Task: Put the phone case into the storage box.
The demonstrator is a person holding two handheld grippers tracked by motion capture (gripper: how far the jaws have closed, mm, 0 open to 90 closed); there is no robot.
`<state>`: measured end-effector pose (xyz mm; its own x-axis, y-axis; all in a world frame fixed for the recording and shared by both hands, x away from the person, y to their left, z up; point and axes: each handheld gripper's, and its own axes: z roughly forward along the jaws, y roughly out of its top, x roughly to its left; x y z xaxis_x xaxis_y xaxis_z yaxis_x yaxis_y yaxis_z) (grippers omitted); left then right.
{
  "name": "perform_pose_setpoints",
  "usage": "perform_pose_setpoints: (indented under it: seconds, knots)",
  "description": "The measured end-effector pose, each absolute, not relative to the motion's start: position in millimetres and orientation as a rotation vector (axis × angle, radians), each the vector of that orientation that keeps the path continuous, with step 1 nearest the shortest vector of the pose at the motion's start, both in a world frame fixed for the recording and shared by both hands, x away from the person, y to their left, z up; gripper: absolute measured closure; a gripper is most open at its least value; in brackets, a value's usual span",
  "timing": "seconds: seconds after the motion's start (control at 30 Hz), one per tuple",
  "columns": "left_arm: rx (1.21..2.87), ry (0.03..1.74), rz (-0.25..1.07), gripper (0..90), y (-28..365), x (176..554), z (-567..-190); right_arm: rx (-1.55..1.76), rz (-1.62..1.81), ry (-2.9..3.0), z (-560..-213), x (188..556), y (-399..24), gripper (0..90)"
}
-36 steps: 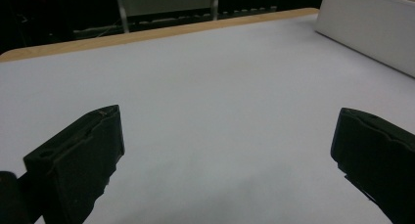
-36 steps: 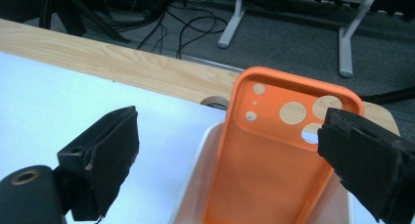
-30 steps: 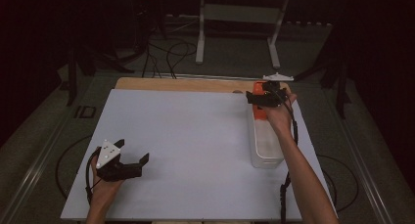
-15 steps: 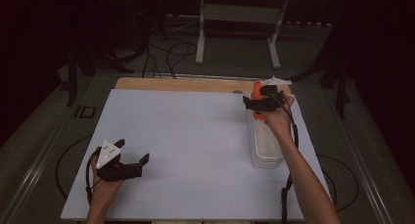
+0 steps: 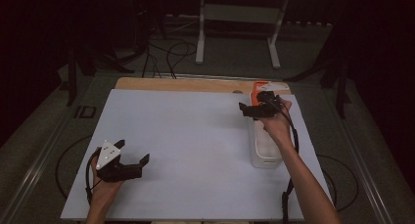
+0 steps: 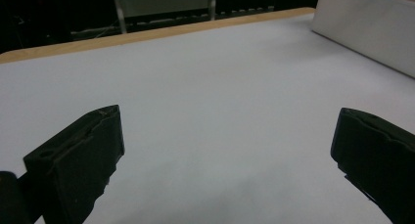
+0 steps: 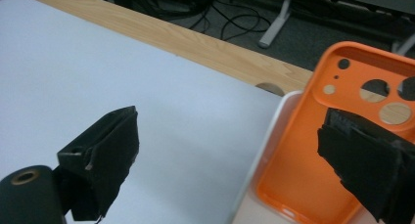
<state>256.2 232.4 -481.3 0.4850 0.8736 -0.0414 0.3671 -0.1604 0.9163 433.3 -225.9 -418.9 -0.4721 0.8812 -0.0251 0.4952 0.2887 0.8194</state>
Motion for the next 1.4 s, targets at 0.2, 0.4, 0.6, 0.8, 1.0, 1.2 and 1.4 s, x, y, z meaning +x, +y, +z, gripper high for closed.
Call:
perform_pose_setpoints:
  seconds: [0.2,0.4,0.6,0.8,1.0,1.2,1.4]
  knots:
    - [1.743,1.055,0.644,0.1,232.5,255.8,-481.0,1.201,1.103,2.102,-417.6,420.8,-221.5,7.9]
    - [1.744,1.055,0.642,0.1,231.5,255.7,-481.1,1.171,1.147,2.104,-416.4,405.9,-219.3,7.9]
    - [1.751,1.047,0.644,0.1,230.6,255.2,-481.0,1.147,1.187,2.114,-417.4,389.8,-218.1,7.9]
    - [1.752,1.047,0.643,0.1,230.5,255.4,-481.1,1.125,1.228,2.115,-418.0,375.7,-215.6,7.9]
    - [1.753,1.047,0.643,0.1,230.5,255.5,-481.2,1.103,1.265,2.119,-416.8,362.8,-213.4,7.9]
    - [1.751,1.046,0.643,0.1,230.4,255.3,-481.0,1.086,1.315,2.114,-417.4,350.6,-213.0,7.9]
    - [1.740,1.045,0.642,0.1,230.6,254.7,-479.7,1.091,1.374,2.097,-421.3,336.7,-216.5,7.9]
